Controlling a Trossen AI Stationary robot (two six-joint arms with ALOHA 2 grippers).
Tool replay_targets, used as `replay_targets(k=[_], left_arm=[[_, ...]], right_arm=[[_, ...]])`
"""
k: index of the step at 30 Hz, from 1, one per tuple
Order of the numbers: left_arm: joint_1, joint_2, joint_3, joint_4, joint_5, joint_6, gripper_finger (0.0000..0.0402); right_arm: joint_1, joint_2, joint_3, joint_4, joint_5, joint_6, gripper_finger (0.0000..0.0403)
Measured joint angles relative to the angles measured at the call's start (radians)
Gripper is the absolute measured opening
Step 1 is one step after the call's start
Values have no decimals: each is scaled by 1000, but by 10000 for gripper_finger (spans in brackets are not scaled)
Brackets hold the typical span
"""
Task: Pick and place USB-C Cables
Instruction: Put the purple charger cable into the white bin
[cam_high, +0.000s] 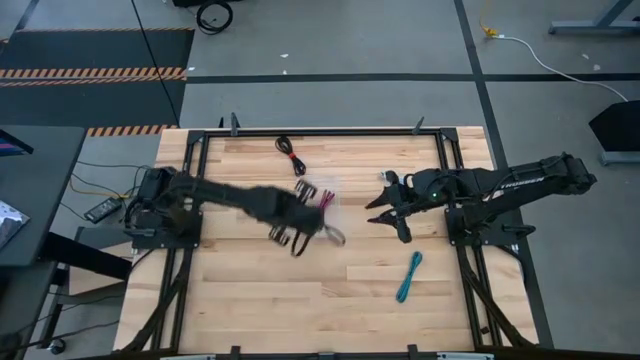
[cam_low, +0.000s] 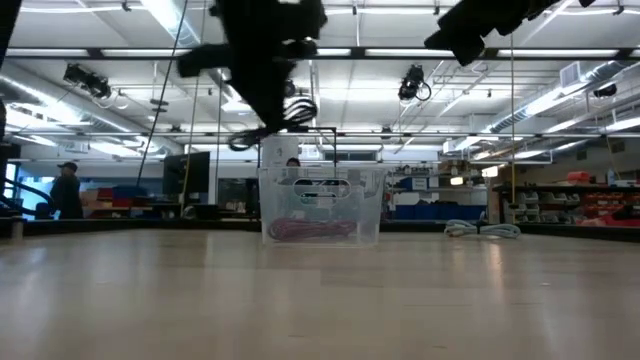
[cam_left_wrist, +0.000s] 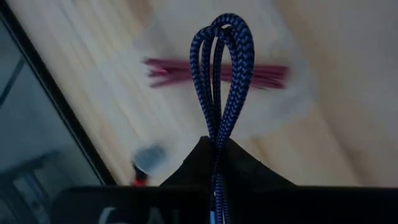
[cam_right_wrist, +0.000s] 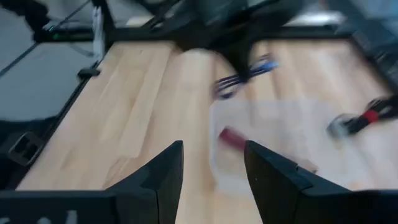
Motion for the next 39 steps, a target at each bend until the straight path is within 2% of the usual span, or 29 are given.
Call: replay_targets(k=[4,8,11,14,18,23,27,31,37,39], left_arm=[[117,3,0,68,95,106,17],[195,8,-1,100,139,95,17],[214,8,-1,186,168,-46,17],[222,7,0,276,184,-301,17],[243,7,0,303,206,-590,19],[258,7,-16,297,229,-792,29],[251,7,-46,307,295,-879,29],[232,7,-78,319,302,-916,37],[231,7,-81,363,213,-913,79],[239,7,-81,383,222,-896,102]], right_arm=[[20,0,0,-65,-24,14,176],[30,0,0,-73,-24,13,176],[30,0,0,-73,-24,13,176],[29,0,0,-72,-24,17,176],[28,0,0,-72,-24,52,176],[29,0,0,-72,-24,75,176],[29,0,0,-73,-24,55,176],[29,0,0,-76,-29,32,176],[29,0,-14,-94,-33,69,176],[31,-1,-30,-99,-35,81,176]])
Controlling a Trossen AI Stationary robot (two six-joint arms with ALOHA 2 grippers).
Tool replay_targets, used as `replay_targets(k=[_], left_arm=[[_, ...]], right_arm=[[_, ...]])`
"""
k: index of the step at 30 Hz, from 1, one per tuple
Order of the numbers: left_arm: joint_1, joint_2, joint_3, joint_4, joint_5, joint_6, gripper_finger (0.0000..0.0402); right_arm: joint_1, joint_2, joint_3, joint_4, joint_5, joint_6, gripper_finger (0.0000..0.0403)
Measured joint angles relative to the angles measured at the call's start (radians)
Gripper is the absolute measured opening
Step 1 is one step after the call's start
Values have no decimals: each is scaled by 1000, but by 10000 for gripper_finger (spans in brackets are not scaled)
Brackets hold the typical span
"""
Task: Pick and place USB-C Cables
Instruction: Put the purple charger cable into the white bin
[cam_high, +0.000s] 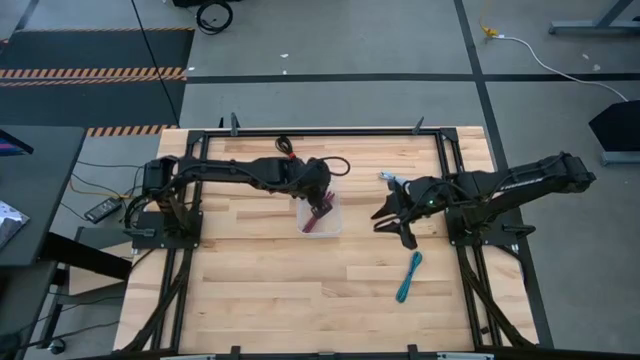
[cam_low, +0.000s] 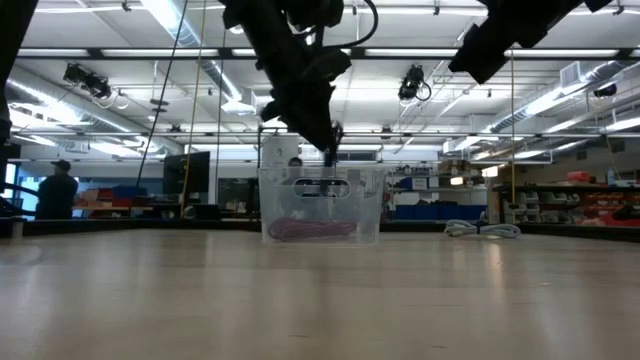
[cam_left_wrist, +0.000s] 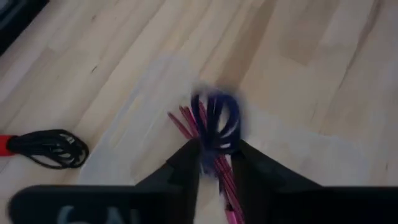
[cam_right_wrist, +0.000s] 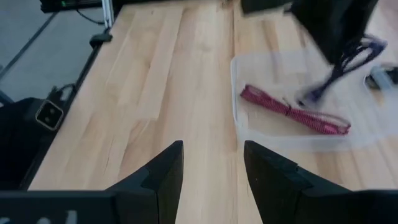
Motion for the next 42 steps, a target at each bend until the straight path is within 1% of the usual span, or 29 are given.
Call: replay_targets(k=[4,7,10,12,17,19,23,27,29,31,35,38,42], left_arm=[[5,0,0,5,22,11,154],[5,-1,0,1,22,64,187],[4,-6,0,0,20,91,209],[8,-6,0,-2,12,110,217],[10,-6,0,-2,-3,134,216],[9,-6,0,25,-6,178,211],[5,0,0,149,-68,348,204],[12,37,0,313,-69,544,202],[20,66,0,364,-67,604,201],[32,104,0,408,-65,609,201],[60,175,0,447,-67,612,201],[66,216,0,489,-67,656,201],[62,245,0,511,-32,720,201]], right_arm=[[3,0,-17,3,0,20,176],[3,0,-17,7,7,19,176],[3,0,-17,13,22,20,176],[3,0,-17,12,25,21,176],[3,0,-17,12,27,21,176],[3,0,-17,13,27,20,176],[3,0,-17,33,27,16,176],[3,0,-17,39,27,14,176],[3,0,-17,39,27,13,176],[3,0,-17,39,27,10,176],[3,0,-17,35,27,-11,176],[3,0,-17,35,27,-15,176],[3,0,-17,35,27,-16,176]])
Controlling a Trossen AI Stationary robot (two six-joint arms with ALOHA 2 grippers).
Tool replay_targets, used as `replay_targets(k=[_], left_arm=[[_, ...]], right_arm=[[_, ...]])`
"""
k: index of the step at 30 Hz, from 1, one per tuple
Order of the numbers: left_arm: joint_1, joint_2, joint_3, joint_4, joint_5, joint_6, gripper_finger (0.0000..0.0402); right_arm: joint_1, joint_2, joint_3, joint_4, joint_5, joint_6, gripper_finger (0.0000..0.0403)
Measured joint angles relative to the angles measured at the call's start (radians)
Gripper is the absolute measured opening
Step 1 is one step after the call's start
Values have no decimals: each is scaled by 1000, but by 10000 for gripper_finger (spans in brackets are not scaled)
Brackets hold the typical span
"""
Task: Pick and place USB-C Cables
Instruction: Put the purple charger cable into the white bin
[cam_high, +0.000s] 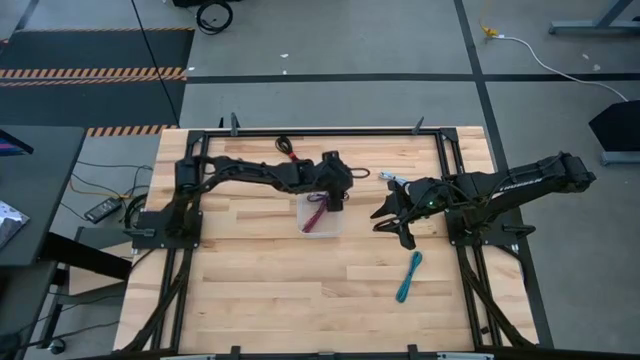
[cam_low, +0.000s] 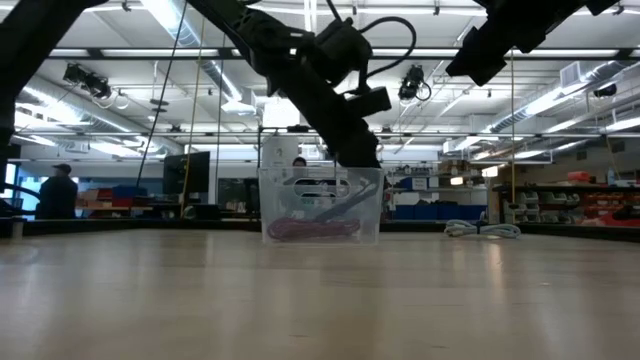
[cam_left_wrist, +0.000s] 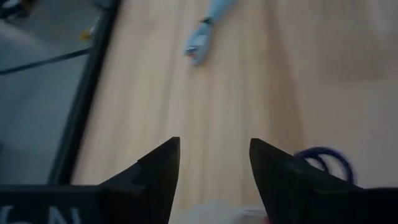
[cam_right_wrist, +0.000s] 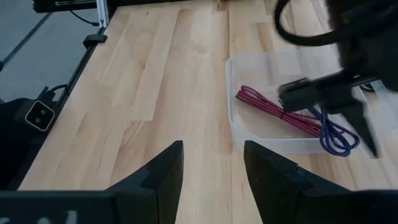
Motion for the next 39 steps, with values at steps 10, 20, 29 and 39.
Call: replay_targets(k=[10,20,29,39], left_arm=[[-44,-71,0,-138,204,145,192],[-61,-153,0,-311,-24,119,167],[-10,-142,0,-522,165,85,154],[-11,-99,0,-458,252,67,144]], right_arm=[[0,0,0,-3,0,4,176],[0,0,0,-8,0,11,176],[0,0,0,-8,0,20,176],[0,0,1,-7,0,7,176]])
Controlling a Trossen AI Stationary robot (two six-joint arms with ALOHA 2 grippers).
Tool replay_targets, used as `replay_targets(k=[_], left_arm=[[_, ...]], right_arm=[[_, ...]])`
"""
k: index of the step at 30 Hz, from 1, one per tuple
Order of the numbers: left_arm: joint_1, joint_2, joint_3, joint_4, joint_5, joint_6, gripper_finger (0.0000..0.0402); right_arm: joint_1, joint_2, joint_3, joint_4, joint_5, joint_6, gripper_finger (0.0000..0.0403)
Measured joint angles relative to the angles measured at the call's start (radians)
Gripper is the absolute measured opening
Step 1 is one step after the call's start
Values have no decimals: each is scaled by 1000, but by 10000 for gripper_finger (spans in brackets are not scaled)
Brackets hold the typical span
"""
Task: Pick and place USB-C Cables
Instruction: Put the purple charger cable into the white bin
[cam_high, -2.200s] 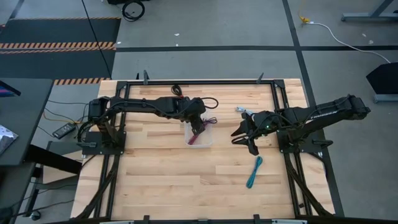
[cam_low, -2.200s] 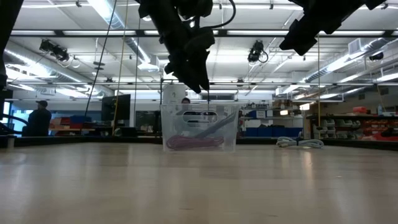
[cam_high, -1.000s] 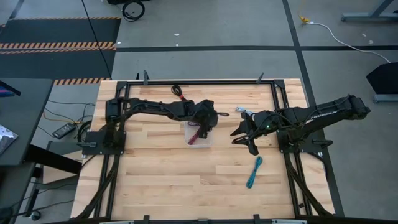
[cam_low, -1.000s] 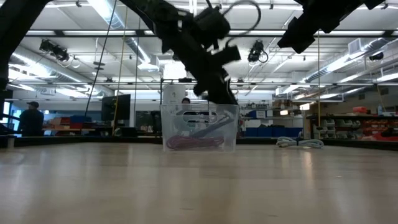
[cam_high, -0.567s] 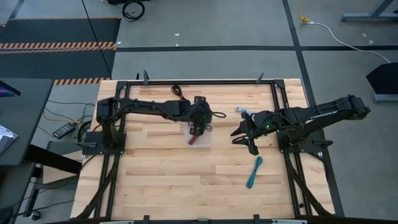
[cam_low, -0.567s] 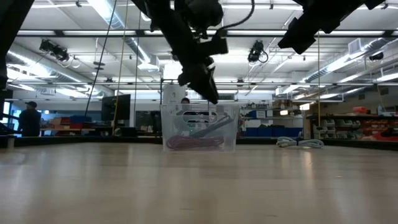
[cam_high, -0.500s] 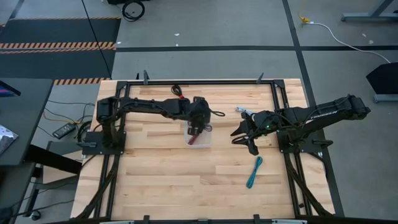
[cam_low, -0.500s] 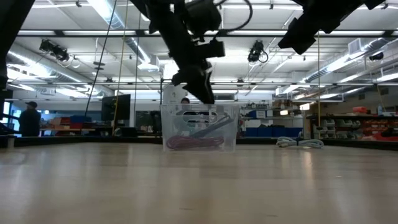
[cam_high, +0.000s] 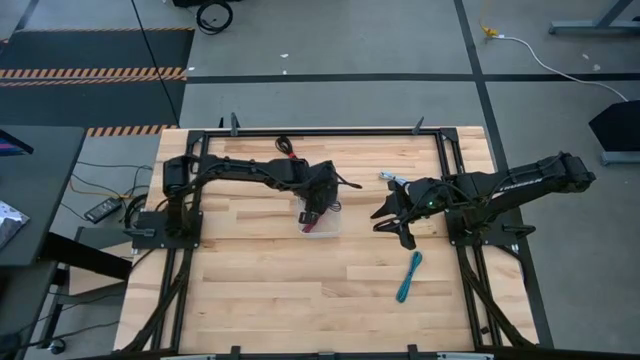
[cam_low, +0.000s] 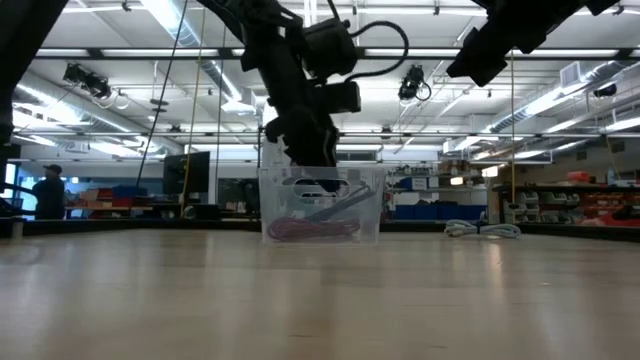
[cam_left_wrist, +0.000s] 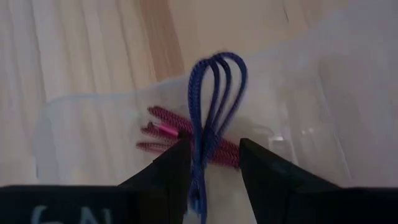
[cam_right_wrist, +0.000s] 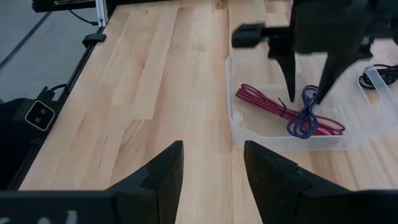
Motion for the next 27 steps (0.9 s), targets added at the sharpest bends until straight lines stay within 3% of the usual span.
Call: replay_targets(k=[19,23,27], left_arm=[[-10,59,-2,90,-68,28,141],[-30,59,-2,91,-71,94,104],[-52,59,-2,92,-72,116,27]], right_arm=[[0,0,1,0,0,0,176],[0,0,1,0,0,0,176],[0,0,1,-1,0,-3,176]])
